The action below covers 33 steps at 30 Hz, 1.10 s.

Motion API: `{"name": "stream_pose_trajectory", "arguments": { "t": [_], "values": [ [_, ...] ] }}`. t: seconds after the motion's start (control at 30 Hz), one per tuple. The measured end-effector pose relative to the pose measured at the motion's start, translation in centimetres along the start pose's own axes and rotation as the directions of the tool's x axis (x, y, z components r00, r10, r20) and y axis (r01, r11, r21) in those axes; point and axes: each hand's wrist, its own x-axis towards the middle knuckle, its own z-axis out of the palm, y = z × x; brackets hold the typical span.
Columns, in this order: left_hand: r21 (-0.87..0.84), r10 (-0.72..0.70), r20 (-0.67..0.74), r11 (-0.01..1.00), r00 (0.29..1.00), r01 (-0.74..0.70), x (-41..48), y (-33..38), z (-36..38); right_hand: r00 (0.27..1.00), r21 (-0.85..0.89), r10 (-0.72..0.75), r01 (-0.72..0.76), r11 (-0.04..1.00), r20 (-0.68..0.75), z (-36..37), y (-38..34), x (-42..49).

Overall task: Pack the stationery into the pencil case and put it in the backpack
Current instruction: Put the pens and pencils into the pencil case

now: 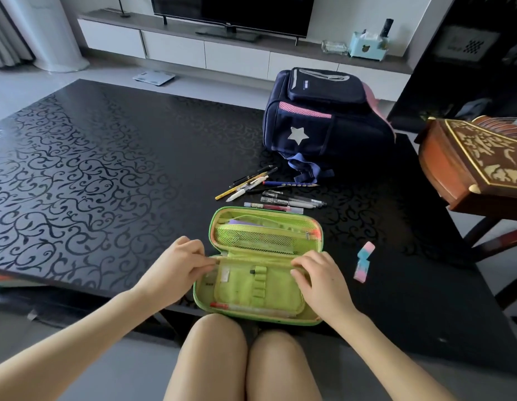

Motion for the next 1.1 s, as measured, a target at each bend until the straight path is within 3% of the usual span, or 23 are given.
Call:
{"name": "stream_pose_trajectory", "arguments": {
  "t": [0.2,0.43,0.6,0.7,0.77,0.83,0.97,1.1],
  "values": [
    [0.074,0.09,-0.012,0.993,0.996,-0.089,1.6,0.8,0.5,0.995,-0.068,-0.061,0.056,0.996,-0.075,0.8,-0.2,-0.4],
    [-0.107,0.072,0.051,0.992,0.996,-0.066,2.7,3.9,4.5,0.992,-0.057,-0.074,0.068,0.996,-0.105,1.7,0.3,-0.6],
    [-0.153,0.065,0.012,0.986,0.998,-0.062,3.1,4.4,5.0,0.996,0.016,-0.087,0.087,0.996,-0.027,0.7,0.5,-0.5],
    [0.046,0.128,0.043,0.99,0.991,-0.13,4.1,2.8,3.3,0.989,0.213,0.069,-0.096,0.972,0.129,-1.8,0.8,2.2],
    [0.064,0.107,0.1,0.992,0.989,-0.113,5.0,2.0,2.1,0.98,0.289,0.198,-0.187,0.939,-0.01,-2.9,1.3,4.9],
    [0.012,0.051,0.071,0.999,0.996,-0.052,5.8,1.8,1.2,0.953,0.21,0.268,-0.235,0.949,-0.142,-2.9,2.2,8.1],
    [-0.082,-0.097,-0.118,0.993,0.988,0.088,7.7,1.3,0.4,0.96,-0.041,0.269,-0.266,0.963,0.083,-1.4,3.6,13.8],
    [-0.084,-0.108,-0.192,0.992,0.975,0.094,8.2,0.9,0.6,0.937,-0.238,0.153,-0.079,0.968,0.313,-0.2,3.8,16.8]
  ]
}}
